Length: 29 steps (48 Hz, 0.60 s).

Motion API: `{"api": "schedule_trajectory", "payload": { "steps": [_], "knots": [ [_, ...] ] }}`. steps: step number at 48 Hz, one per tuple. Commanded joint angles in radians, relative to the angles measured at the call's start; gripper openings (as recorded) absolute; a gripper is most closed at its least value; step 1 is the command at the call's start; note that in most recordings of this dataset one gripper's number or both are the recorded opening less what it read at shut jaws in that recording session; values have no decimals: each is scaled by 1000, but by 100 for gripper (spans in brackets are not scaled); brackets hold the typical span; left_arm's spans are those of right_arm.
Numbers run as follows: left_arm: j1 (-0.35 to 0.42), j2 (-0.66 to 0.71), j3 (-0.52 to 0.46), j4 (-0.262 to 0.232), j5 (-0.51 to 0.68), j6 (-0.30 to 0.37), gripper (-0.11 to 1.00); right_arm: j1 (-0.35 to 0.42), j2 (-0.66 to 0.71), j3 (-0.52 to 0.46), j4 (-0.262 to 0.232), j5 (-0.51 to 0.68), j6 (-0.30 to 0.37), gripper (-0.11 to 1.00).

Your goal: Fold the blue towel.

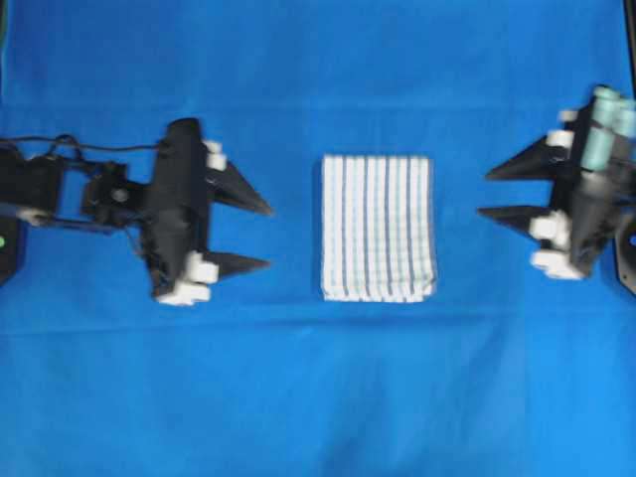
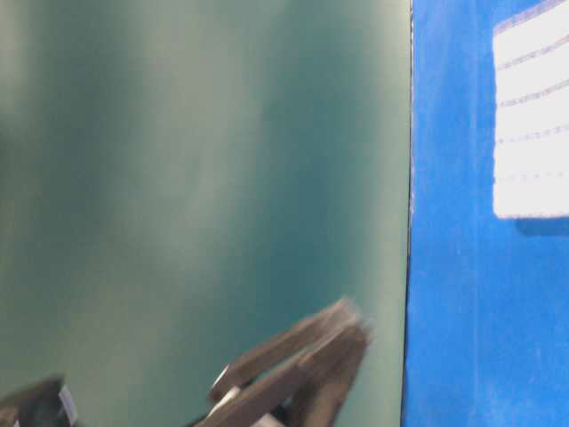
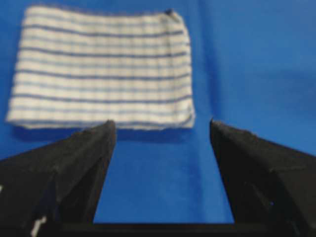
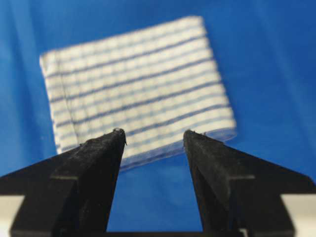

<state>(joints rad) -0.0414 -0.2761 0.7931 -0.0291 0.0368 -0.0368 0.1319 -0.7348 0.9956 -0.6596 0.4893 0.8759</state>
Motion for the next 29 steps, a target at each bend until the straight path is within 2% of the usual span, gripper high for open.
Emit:
{"api": "schedule_trajectory", "payload": {
  "steps": [1, 8, 18, 29],
  "knots": [
    [14, -84, 26, 2, -18, 0, 70, 3, -92, -6, -8, 32, -6, 56],
    [21, -181, 94, 3, -64, 3, 70, 3, -204, 2, -8, 84, -48, 56],
    [21, -337, 184, 3, -110, 34, 70, 6, -288, 17, 2, 107, -103, 56],
    [38, -534, 278, 3, -104, 48, 70, 11, -391, 60, 6, 109, -117, 55]
  ]
}}
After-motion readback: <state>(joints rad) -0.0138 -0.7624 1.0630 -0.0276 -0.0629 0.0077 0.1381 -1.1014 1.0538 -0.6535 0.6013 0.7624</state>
